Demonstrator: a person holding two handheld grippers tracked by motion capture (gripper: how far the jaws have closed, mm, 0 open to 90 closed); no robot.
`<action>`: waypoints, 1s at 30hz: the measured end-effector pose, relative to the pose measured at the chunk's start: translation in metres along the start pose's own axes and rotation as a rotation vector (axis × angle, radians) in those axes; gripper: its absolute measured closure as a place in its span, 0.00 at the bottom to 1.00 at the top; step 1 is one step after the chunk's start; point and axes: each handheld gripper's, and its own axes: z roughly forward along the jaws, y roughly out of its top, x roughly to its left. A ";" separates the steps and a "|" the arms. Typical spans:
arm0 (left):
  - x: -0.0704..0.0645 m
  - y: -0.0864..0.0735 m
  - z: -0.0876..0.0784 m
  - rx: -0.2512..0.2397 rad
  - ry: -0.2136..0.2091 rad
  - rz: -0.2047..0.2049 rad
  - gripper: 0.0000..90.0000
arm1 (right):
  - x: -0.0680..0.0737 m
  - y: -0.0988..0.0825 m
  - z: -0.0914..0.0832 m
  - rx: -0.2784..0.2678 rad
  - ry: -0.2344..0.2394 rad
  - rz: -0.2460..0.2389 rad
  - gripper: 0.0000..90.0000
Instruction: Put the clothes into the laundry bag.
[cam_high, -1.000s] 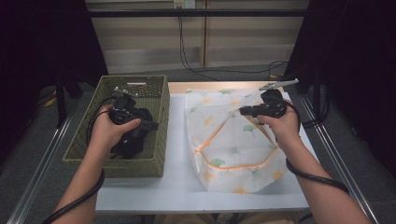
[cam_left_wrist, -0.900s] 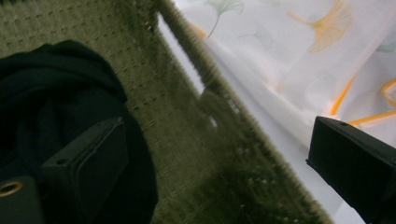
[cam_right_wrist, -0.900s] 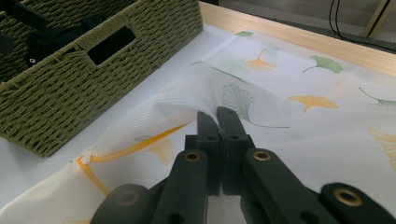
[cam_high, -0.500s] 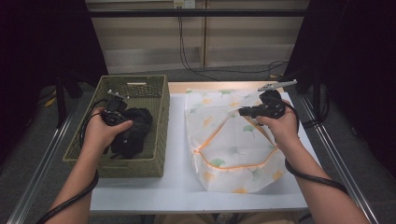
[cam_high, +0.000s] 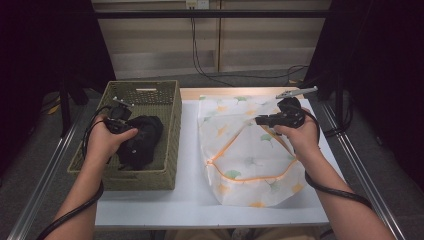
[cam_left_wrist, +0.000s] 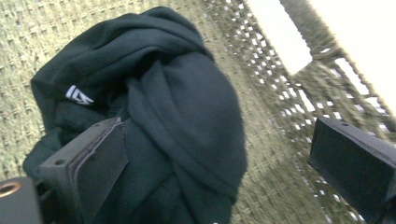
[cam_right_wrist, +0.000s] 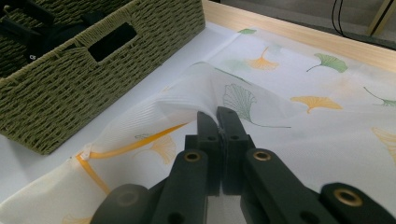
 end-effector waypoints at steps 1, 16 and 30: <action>0.002 0.000 0.000 0.011 0.000 0.008 0.04 | 0.000 0.000 0.000 0.000 0.000 -0.001 1.00; 0.020 0.000 0.017 0.032 0.047 -0.021 0.04 | -0.001 -0.002 0.001 0.004 0.004 -0.002 1.00; 0.038 -0.006 0.041 0.030 0.028 -0.074 0.04 | -0.002 -0.003 0.001 0.011 0.003 0.001 1.00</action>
